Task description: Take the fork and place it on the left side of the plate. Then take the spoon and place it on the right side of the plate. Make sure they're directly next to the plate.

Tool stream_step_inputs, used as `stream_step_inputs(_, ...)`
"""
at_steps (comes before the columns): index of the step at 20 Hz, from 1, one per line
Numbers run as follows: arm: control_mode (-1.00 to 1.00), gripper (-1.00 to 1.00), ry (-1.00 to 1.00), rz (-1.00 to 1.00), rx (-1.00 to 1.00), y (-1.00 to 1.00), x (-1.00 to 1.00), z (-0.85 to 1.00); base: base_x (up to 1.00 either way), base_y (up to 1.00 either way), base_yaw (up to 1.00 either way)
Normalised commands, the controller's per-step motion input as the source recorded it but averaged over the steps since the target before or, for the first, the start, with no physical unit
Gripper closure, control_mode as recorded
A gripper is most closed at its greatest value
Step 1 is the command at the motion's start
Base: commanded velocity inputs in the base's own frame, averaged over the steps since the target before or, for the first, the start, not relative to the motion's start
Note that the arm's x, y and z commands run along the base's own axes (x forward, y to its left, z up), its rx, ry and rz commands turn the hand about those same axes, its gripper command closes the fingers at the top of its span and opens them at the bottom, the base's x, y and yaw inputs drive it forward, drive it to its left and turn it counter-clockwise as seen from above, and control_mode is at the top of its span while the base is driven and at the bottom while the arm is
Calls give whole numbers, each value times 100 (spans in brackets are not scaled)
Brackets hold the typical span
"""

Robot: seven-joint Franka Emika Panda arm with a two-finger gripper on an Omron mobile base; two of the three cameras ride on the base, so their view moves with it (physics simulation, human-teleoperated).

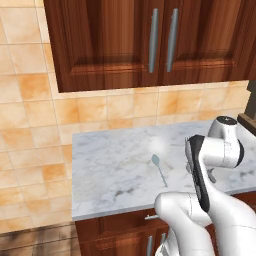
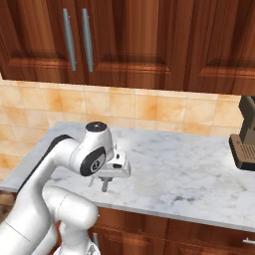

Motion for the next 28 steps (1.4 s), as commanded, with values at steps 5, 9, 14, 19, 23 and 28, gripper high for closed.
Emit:
stream_step_inputs(5, -100, 100, 10, 0, -2, 49, -34, 75, 0, 0, 0)
stream_step_inputs(9, -100, 100, 4, 0, -3, 22, -29, 77, 0, 0, 0)
stream_step_inputs(14, -100, 100, -2, 0, 0, -2, -66, 37, 0, 0, 0)
stream_step_inputs(19, 100, 100, 0, 0, 0, 0, 0, 0, -100, 19, -1)
stream_step_inputs(23, 100, 100, 0, 0, 0, 0, 0, 0, -100, 70, -12)
stream_step_inputs(28, 100, 100, 0, 0, 0, 0, 0, 0, -86, 99, -27)
